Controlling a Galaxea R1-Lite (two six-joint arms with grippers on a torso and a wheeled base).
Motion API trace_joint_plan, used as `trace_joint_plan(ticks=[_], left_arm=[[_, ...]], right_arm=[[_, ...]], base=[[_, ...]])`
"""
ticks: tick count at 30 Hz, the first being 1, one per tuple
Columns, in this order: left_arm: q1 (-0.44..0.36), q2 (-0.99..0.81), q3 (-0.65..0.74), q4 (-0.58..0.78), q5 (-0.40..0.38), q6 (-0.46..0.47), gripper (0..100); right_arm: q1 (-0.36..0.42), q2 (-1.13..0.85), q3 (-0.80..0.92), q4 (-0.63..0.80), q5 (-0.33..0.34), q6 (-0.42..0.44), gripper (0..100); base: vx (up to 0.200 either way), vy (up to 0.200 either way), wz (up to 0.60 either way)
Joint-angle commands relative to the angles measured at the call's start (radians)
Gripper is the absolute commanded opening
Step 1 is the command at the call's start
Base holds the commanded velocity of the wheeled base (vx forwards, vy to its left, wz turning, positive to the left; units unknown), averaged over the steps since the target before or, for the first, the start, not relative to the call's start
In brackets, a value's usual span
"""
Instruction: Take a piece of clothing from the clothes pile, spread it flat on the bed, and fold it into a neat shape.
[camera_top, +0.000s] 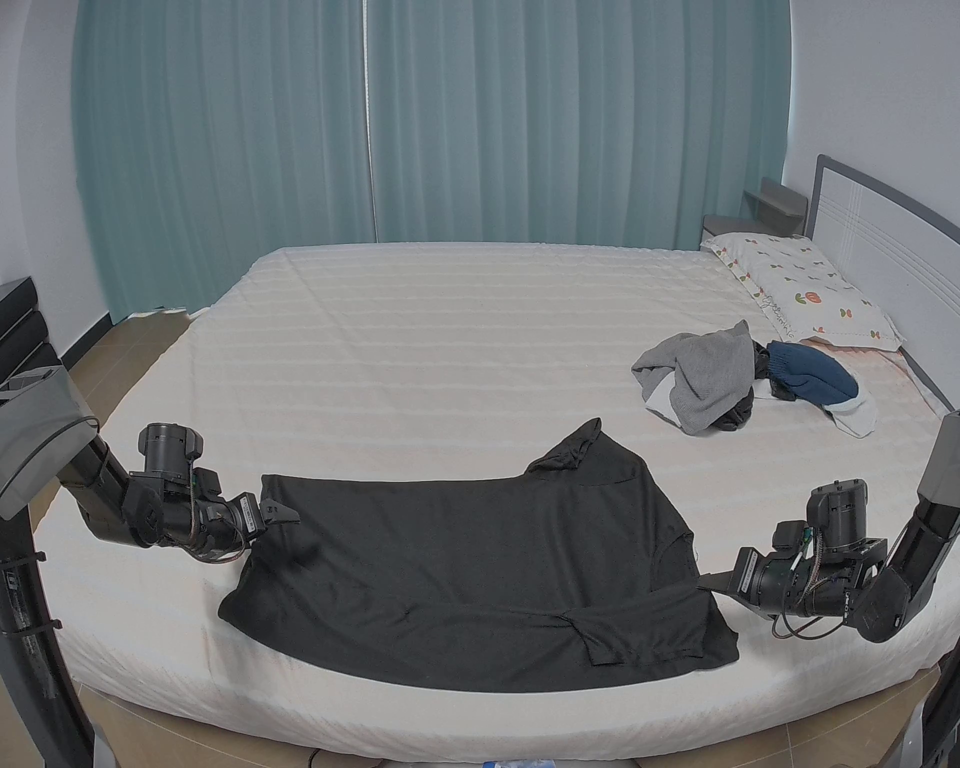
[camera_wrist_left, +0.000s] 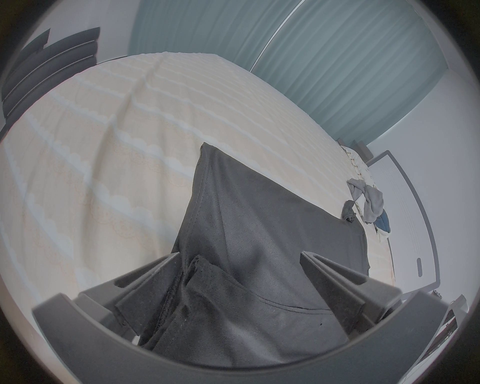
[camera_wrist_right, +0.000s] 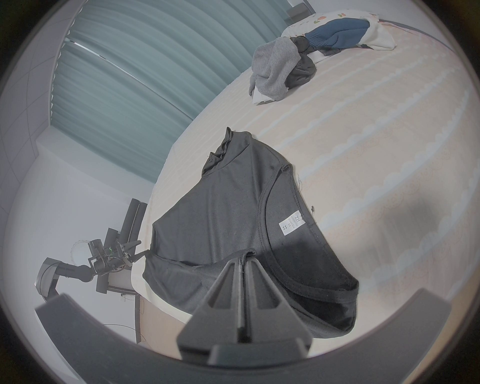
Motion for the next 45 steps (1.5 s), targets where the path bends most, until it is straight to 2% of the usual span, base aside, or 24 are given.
trace_joint_plan(ticks=[1, 5, 6, 10, 15, 31, 45], left_arm=[[-0.005, 0.018, -0.002, 0.001, 0.002, -0.001, 100], [-0.008, 0.029, -0.005, 0.003, 0.005, -0.001, 100], [-0.008, 0.029, -0.005, 0.003, 0.005, -0.001, 0], [0.000, 0.028, 0.010, 0.007, 0.015, 0.025, 0], [0.018, 0.015, 0.036, 0.011, 0.084, 0.076, 0], [0.037, -0.155, 0.162, 0.007, 0.129, 0.076, 0], [0.072, -0.345, 0.327, 0.011, 0.115, 0.073, 0]], right_arm=[[0.001, 0.000, 0.001, -0.001, 0.001, 0.001, 0], [0.001, 0.000, 0.001, -0.001, 0.001, 0.001, 0], [0.001, 0.000, 0.001, -0.001, 0.001, 0.001, 0], [-0.006, 0.001, 0.001, -0.001, 0.001, 0.003, 0], [-0.012, 0.010, -0.002, -0.001, 0.001, 0.003, 0], [-0.018, -0.100, 0.020, -0.001, 0.001, 0.003, 0], [-0.016, -0.233, 0.113, 0.011, -0.009, 0.003, 0]], base=[[0.000, 0.000, 0.00], [0.000, 0.000, 0.00], [0.000, 0.000, 0.00], [0.000, 0.000, 0.00], [0.000, 0.000, 0.00], [0.000, 0.000, 0.00], [0.000, 0.000, 0.00]])
